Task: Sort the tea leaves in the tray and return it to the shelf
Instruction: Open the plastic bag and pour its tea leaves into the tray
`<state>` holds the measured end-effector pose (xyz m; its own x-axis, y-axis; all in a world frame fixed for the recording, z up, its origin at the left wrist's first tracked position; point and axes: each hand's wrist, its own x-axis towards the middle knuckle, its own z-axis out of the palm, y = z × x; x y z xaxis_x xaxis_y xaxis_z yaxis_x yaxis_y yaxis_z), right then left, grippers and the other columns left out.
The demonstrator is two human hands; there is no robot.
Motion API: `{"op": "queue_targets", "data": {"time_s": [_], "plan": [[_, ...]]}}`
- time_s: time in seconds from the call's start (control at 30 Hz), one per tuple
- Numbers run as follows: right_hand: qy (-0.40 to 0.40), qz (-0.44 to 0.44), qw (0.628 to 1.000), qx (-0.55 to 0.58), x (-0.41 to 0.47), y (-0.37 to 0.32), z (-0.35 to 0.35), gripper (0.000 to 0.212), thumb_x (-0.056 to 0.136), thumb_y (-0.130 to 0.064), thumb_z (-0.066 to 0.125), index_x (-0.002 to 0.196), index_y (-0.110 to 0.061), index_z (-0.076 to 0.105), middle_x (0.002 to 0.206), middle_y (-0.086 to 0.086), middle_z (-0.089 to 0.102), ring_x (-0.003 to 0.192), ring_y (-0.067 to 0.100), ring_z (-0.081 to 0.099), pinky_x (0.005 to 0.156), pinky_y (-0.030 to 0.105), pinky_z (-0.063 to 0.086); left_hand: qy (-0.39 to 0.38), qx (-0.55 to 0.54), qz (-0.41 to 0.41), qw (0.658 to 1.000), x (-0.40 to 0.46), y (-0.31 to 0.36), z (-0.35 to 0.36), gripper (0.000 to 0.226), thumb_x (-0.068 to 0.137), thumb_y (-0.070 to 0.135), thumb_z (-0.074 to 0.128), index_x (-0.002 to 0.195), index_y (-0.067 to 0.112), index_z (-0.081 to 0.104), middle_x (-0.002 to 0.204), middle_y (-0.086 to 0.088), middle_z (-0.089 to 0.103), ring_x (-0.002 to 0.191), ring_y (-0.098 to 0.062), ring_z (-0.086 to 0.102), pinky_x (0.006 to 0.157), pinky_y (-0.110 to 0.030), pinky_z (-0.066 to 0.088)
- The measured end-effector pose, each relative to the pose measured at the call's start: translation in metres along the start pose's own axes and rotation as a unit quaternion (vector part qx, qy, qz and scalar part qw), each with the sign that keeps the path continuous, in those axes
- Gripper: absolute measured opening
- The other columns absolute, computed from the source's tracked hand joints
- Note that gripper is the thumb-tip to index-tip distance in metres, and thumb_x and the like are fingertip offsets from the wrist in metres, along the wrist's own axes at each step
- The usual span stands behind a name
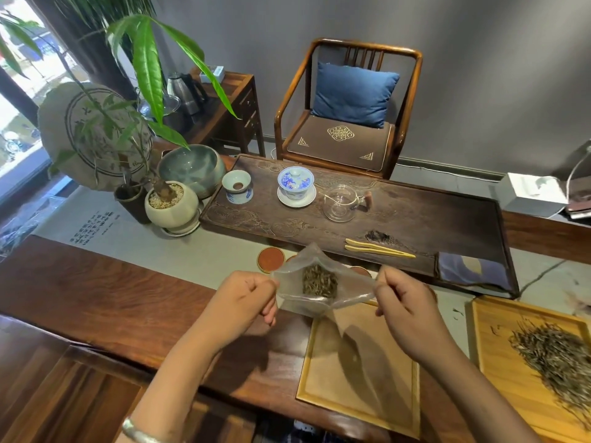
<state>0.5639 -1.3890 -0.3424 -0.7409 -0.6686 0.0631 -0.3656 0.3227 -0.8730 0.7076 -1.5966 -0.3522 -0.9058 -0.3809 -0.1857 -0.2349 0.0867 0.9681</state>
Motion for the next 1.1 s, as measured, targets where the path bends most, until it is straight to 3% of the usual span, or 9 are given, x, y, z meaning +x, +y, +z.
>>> {"op": "queue_targets", "data": {"time_s": [0.1, 0.17, 0.27, 0.37, 0.57, 0.73, 0.83, 0.97, 1.1], "plan": [[-0.055, 0.025, 0.998, 0.015, -0.004, 0.008, 0.005, 0.034, 0.078, -0.059, 0.052, 0.088, -0.027, 0.050, 0.077, -0.006, 0.053, 0.072, 0.011, 0.052, 0.063, 0.037, 0.047, 0.009, -0.025, 0.011, 1.000, 0.003, 0.003, 0.009, 0.050, 0.089, 0.024, 0.044, 0.040, 0.023, 0.055, 0.044, 0.001, 0.057, 0.050, -0.013, 0.058, 0.066, -0.024, 0.050], [-0.092, 0.060, 0.994, -0.011, -0.009, 0.021, 0.018, 0.069, 0.061, -0.073, 0.065, 0.117, -0.043, 0.039, 0.102, -0.018, 0.052, 0.091, -0.001, 0.052, 0.072, 0.020, 0.049, 0.027, -0.055, 0.021, 0.998, 0.005, 0.004, 0.016, 0.049, 0.089, 0.023, 0.044, 0.041, 0.023, 0.056, 0.044, 0.000, 0.057, 0.051, -0.014, 0.059, 0.065, -0.024, 0.049], [-0.167, 0.107, 0.980, 0.016, -0.025, 0.043, 0.058, 0.109, 0.046, -0.072, 0.079, 0.132, -0.060, 0.012, 0.130, -0.031, 0.036, 0.113, -0.011, 0.044, 0.088, 0.015, 0.045, 0.045, -0.086, 0.040, 0.994, 0.006, 0.005, 0.020, 0.048, 0.090, 0.026, 0.043, 0.044, 0.023, 0.056, 0.045, -0.002, 0.056, 0.051, -0.017, 0.058, 0.062, -0.022, 0.049], [-0.198, 0.128, 0.970, 0.061, -0.032, 0.055, 0.104, 0.128, 0.046, -0.063, 0.086, 0.142, -0.046, 0.003, 0.144, -0.020, 0.035, 0.128, -0.003, 0.039, 0.106, 0.025, 0.038, 0.044, -0.109, 0.044, 0.992, 0.004, 0.006, 0.021, 0.048, 0.091, 0.026, 0.044, 0.045, 0.022, 0.058, 0.046, -0.002, 0.056, 0.051, -0.018, 0.058, 0.060, -0.021, 0.048], [-0.248, 0.211, 0.937, 0.129, -0.022, 0.047, 0.155, 0.060, 0.063, -0.047, 0.084, 0.110, -0.015, 0.065, 0.106, -0.002, 0.070, 0.098, 0.003, 0.064, 0.092, 0.025, 0.050, 0.057, -0.143, 0.048, 0.987, -0.008, 0.010, 0.020, 0.047, 0.092, 0.026, 0.045, 0.046, 0.022, 0.056, 0.048, -0.002, 0.056, 0.053, -0.018, 0.058, 0.060, -0.021, 0.048], [-0.152, 0.196, 0.943, 0.223, -0.021, 0.037, 0.160, 0.041, 0.072, -0.014, 0.082, 0.109, -0.018, 0.066, 0.104, -0.007, 0.072, 0.100, 0.005, 0.066, 0.089, 0.019, 0.050, 0.073, -0.156, 0.065, 0.983, -0.017, 0.011, 0.004, 0.044, 0.090, 0.038, 0.049, 0.050, 0.022, 0.056, 0.049, -0.001, 0.057, 0.051, -0.016, 0.058, 0.059, -0.020, 0.049], [-0.157, 0.195, 0.945, 0.212, -0.024, 0.036, 0.145, 0.039, 0.064, -0.027, 0.086, 0.097, -0.028, 0.066, 0.088, -0.029, 0.070, 0.085, -0.009, 0.064, 0.069, 0.002, 0.044, 0.133, -0.128, 0.069, 0.980, -0.028, -0.003, -0.019, 0.046, 0.086, 0.047, 0.047, 0.050, 0.022, 0.057, 0.050, -0.003, 0.057, 0.053, -0.017, 0.059, 0.061, -0.021, 0.049], [-0.192, 0.188, 0.937, 0.222, -0.025, 0.035, 0.108, 0.048, 0.054, -0.040, 0.083, 0.098, -0.027, 0.070, 0.097, -0.014, 0.073, 0.094, 0.006, 0.066, 0.077, 0.012, 0.049, 0.205, -0.081, -0.004, 0.975, -0.041, -0.038, -0.040, 0.033, 0.088, 0.030, 0.060, 0.055, 0.024, 0.063, 0.058, 0.000, 0.061, 0.060, -0.019, 0.062, 0.060, -0.025, 0.051], [-0.231, 0.175, 0.920, 0.264, -0.035, 0.035, 0.071, 0.053, 0.060, -0.029, 0.079, 0.111, -0.037, 0.066, 0.117, -0.005, 0.067, 0.113, 0.017, 0.060, 0.100, 0.035, 0.045, 0.017, -0.038, -0.078, 0.996, -0.040, -0.064, -0.023, 0.022, 0.076, 0.048, 0.067, 0.094, 0.038, 0.069, 0.104, 0.011, 0.070, 0.103, -0.013, 0.066, 0.081, -0.022, 0.055]]}}
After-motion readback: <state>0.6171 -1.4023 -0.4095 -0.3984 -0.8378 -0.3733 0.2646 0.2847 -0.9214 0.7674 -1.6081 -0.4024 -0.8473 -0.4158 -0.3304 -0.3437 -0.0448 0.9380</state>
